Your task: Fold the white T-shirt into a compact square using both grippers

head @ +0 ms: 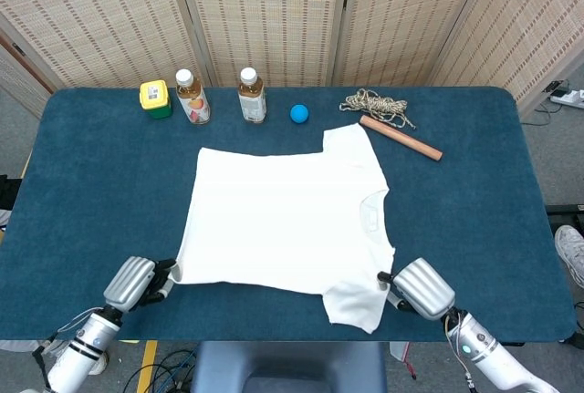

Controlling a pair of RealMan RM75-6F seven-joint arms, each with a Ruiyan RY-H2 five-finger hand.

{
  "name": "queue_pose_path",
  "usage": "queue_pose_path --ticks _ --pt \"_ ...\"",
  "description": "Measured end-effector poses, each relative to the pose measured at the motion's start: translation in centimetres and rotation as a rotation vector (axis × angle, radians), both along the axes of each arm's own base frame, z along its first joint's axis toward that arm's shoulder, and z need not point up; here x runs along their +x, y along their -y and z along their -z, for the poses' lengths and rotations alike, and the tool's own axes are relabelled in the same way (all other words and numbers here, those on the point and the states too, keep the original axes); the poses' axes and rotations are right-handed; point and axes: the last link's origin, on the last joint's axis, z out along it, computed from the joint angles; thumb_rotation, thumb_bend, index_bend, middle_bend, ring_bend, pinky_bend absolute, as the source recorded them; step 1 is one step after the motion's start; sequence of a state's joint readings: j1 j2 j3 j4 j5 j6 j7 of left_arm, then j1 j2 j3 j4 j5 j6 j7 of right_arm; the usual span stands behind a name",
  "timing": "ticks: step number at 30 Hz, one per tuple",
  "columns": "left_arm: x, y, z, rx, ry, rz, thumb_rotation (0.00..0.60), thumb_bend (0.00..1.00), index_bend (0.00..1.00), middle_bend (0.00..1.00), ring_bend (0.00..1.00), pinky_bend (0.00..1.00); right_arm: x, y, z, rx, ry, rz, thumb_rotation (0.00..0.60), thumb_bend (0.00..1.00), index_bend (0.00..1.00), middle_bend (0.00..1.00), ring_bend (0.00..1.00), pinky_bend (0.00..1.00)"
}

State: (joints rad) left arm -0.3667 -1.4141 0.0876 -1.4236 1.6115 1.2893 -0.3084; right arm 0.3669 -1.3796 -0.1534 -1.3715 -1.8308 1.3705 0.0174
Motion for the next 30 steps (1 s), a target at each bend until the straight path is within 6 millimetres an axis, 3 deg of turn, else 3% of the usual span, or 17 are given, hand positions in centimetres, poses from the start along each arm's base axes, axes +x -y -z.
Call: queue_pose_path --ticks 19,30 --pt "-2.4 5.5 -5.2 0.02 0.091 -0.111 0.6 0.58 0.6 0.96 0.86 1.0 0.3 -4.1 -3.8 0.042 0.102 0.048 0.6 0.57 0.81 1.0 1.0 1.0" --pt "-2.4 8.9 -6.7 0.009 0.079 -0.146 0.6 0.58 0.6 0.96 0.86 1.0 0.0 -6.3 -5.6 0.04 0.097 0.058 0.6 0.57 0.81 1.0 1.0 1.0"
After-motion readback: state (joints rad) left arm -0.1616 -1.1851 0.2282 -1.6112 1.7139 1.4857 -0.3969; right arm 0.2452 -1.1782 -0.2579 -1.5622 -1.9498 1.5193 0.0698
